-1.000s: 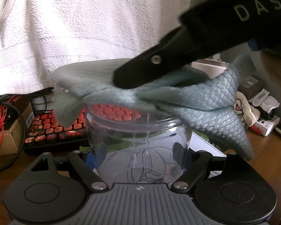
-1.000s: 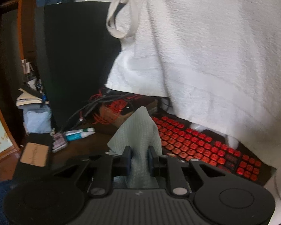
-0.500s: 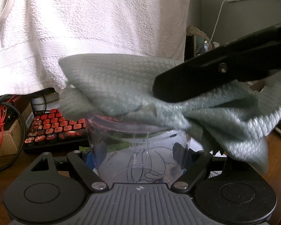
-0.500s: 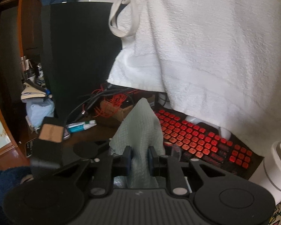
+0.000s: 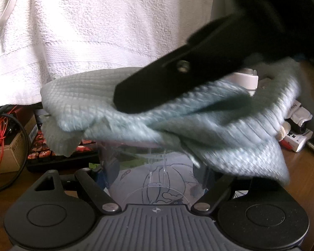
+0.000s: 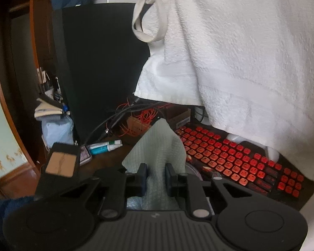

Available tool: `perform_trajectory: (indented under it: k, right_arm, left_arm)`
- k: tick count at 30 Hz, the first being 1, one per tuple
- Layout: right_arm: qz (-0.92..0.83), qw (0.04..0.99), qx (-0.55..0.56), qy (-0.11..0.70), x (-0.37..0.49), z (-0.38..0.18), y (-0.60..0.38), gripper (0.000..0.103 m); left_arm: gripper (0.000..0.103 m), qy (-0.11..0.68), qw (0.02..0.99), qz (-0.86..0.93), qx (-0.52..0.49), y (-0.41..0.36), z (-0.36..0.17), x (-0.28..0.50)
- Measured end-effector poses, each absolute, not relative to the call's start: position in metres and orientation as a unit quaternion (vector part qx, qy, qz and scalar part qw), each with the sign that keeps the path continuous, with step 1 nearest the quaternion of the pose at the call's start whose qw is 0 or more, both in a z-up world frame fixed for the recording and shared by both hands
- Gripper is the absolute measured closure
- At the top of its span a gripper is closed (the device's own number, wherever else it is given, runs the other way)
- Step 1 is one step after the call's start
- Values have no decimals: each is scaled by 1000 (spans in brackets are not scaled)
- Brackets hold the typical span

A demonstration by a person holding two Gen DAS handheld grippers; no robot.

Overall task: Clean container
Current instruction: 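Rub the cloth across the jug's base with the right gripper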

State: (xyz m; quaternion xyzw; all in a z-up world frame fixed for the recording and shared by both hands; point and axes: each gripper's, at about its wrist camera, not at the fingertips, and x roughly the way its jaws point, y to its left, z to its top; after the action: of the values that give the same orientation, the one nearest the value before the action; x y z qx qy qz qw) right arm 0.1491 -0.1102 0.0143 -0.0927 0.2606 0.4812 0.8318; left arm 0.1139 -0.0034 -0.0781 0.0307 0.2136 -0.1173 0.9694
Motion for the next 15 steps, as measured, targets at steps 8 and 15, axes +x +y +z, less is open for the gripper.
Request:
perform_trajectory:
  k: [8, 15]
  right_arm:
    - [464, 842, -108, 255, 160, 15, -109, 88]
    - [443, 849, -126, 260, 158, 18, -119, 88]
  left_arm:
    - [20, 214, 969, -117, 31, -2, -79, 116]
    - [20, 213, 969, -118, 34, 0, -79, 117]
